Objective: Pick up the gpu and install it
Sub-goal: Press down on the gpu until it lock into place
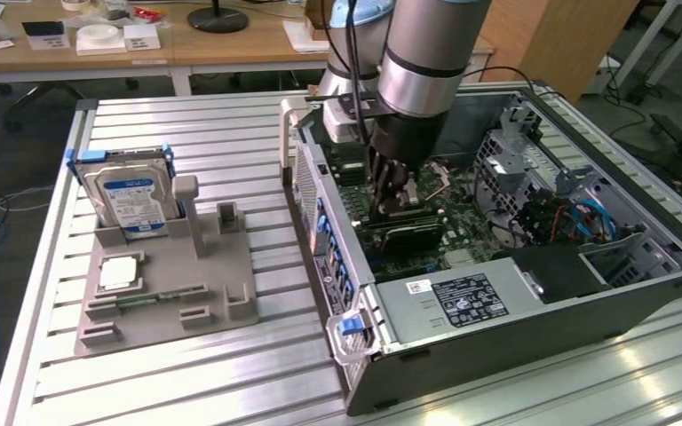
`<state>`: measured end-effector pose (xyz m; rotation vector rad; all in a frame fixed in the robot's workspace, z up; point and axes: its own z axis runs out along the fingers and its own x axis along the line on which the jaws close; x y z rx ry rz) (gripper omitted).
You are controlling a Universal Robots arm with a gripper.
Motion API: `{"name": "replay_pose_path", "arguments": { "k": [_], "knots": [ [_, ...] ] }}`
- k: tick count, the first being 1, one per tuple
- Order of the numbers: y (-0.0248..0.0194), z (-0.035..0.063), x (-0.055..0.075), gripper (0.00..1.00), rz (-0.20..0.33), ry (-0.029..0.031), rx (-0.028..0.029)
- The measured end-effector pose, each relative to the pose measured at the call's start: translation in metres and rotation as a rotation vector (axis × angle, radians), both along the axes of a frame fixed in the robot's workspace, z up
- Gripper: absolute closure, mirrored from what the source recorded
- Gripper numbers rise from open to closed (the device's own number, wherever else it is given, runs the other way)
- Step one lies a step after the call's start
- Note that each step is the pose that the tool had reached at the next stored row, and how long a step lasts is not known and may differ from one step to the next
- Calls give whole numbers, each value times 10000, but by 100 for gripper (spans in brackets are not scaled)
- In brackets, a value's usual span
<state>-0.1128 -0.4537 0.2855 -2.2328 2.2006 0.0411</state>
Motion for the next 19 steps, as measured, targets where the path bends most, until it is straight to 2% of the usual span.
{"name": "replay_pose_path", "arguments": {
  "k": [3,9,19],
  "knots": [
    [0,1,-54,89,0,-5,-1],
    [8,1,-57,89,1,-5,-2],
    [9,0,17,89,1,-6,-1]
  ]
}}
